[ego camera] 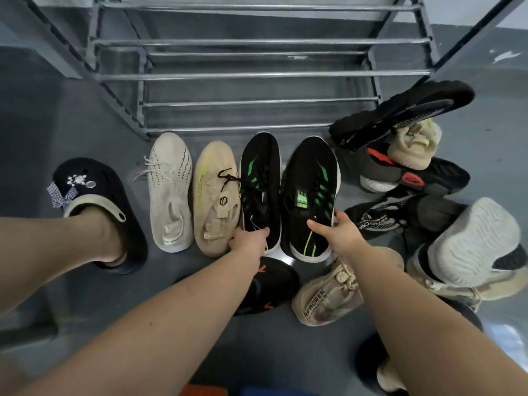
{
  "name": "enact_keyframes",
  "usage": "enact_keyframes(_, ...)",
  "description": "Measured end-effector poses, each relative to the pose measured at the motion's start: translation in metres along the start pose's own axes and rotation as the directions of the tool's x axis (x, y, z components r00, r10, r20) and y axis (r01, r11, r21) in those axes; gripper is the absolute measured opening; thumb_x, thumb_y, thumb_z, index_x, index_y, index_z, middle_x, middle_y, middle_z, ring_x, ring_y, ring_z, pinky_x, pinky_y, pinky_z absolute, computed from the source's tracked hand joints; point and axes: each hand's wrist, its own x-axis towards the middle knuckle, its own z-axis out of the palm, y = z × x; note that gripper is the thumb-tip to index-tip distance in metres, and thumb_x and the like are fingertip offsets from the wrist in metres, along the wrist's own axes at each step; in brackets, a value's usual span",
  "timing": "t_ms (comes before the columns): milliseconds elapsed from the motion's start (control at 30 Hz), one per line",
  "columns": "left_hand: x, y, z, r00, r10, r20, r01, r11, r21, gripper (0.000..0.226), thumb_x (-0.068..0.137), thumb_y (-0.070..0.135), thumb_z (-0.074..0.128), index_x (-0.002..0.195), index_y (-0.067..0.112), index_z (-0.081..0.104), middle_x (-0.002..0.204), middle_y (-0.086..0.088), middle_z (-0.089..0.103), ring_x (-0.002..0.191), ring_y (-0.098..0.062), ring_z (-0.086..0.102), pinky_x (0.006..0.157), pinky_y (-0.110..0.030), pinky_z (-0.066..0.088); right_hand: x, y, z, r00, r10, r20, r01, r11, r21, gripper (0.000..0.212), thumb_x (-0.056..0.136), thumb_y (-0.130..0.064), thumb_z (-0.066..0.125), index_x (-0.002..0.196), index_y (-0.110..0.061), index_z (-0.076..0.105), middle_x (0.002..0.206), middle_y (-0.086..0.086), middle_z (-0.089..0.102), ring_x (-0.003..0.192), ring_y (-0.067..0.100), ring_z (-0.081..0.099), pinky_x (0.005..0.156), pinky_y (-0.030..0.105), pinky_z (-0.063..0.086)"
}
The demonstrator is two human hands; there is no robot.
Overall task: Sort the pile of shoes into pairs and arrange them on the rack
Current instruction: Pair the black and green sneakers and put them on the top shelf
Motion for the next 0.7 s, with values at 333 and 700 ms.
enact_keyframes(333,-0.011,0.003,-0.005,0.999,0.036,0.031,-0.035,0.998,-0.055,0.064,0.082,0.034,0.066,0.137,0.01,0.043,0.132,-0.01,0.054,0.119,-0.032,0.052,0.099,-0.044,0.044,-0.008,0.007,-0.003,0.998,0.012,-0.068,-0.005,0.994,0.106,0.087,0.067,-0.026,0.085,0.139,-0.006,0.04,0.119,0.008,0.064,0.106,0.023,0.064,0.1,0.04,0.049)
enact_keyframes(700,-0.038,0.02,-0.037,0.952,0.098,0.29,-0.02,0.965,-0.262,0.039,0.096,0.02,0.05,0.132,0.005,0.049,0.135,-0.01,0.053,0.126,-0.025,0.049,0.088,-0.033,0.047,-0.03,-0.007,0.0,1.0,0.012,0.015,-0.016,0.943,0.332,0.07,0.078,-0.008,0.075,0.139,-0.012,0.042,0.114,0.011,0.067,0.102,0.026,0.067,0.094,0.043,0.051)
